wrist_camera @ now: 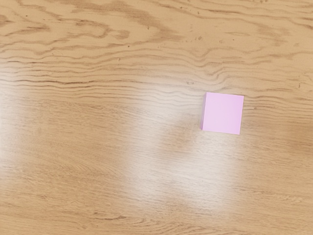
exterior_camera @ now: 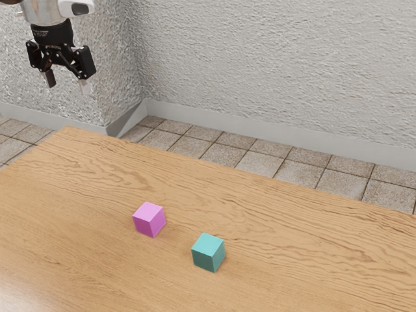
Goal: Pick up the blue block with one arm, and put the blue block on the pink block with one arm
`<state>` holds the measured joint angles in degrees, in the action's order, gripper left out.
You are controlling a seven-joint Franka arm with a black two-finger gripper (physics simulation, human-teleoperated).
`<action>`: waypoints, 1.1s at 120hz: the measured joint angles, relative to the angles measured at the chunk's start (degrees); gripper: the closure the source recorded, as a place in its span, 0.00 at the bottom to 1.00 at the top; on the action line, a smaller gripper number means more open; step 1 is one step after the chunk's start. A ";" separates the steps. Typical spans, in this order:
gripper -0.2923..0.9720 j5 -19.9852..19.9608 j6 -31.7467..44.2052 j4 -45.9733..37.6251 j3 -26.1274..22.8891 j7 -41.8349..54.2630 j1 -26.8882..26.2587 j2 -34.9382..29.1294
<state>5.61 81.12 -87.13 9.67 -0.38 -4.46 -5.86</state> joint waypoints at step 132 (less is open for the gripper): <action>0.23 -9.20 40.88 -41.90 -23.28 -13.64 0.03 -3.75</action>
<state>-3.59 121.99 -129.03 -13.61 -14.02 -4.42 -9.62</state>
